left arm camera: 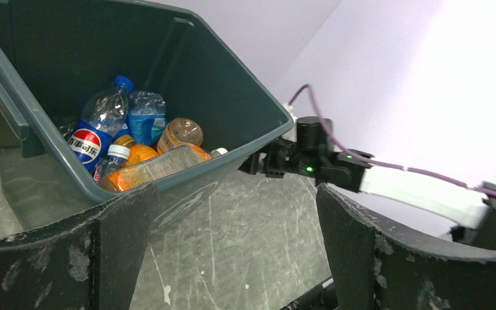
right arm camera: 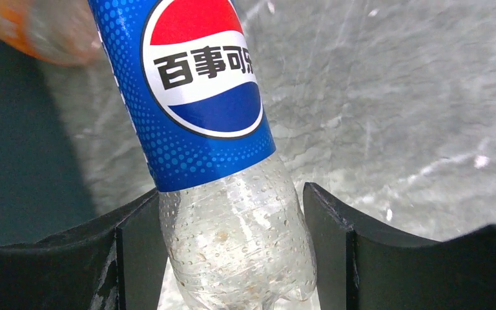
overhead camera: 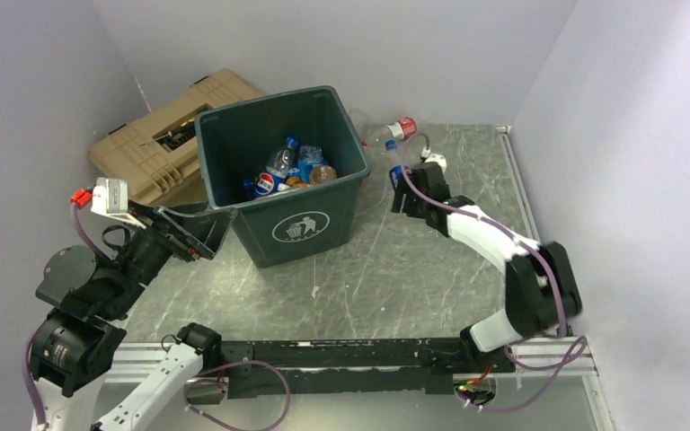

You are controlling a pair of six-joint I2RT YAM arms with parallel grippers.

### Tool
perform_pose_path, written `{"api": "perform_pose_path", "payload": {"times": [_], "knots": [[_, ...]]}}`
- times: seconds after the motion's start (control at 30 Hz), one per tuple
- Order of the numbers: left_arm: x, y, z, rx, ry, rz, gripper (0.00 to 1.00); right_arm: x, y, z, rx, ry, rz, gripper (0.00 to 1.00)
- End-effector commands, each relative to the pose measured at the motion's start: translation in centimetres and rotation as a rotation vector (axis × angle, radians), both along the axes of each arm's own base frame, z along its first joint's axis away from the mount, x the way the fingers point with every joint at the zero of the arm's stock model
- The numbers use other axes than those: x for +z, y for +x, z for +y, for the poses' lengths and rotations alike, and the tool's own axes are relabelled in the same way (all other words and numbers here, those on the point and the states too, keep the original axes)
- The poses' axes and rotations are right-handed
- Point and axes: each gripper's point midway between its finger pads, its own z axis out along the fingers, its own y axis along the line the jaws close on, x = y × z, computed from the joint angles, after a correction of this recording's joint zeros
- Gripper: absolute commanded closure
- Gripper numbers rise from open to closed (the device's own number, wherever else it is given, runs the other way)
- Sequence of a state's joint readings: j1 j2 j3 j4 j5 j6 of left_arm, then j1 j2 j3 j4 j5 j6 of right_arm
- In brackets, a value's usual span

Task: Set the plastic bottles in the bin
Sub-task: Pick up the plastic bottle at the center of the board.

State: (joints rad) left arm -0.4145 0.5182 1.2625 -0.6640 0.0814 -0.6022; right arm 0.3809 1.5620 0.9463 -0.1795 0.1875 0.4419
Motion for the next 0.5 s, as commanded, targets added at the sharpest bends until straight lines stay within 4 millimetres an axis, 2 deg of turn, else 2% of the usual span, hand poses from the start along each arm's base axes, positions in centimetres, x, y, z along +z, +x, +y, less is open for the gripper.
{"api": "perform_pose_path", "payload": {"times": [0.0, 0.07, 0.1, 0.23, 0.37, 0.47], "knots": [[0.4, 0.3, -0.1, 0.002, -0.026, -0.008, 0.02, 6.8, -1.5, -1.5, -0.114, 0.058, -0.163, 0.54], [0.4, 0.6, -0.4, -0.003, -0.031, -0.009, 0.03, 9.4, -3.2, -2.5, -0.157, 0.092, -0.226, 0.57], [0.5, 0.7, -0.5, -0.008, -0.033, -0.011, 0.03, 11.6, -4.3, -3.0, -0.174, 0.129, -0.287, 0.59], [0.8, 1.9, -1.2, -0.019, -0.03, -0.011, 0.03, 17.8, -8.3, -3.9, -0.161, 0.278, -0.486, 0.68], [1.7, 3.6, -2.2, -0.031, -0.03, -0.029, 0.02, 23.6, -12.2, -2.8, -0.002, 0.424, -0.669, 0.7], [3.4, 4.8, -4.0, -0.096, -0.055, -0.064, 0.01, 27.2, -15.5, -0.7, 0.202, 0.508, -0.764, 0.75]]}}
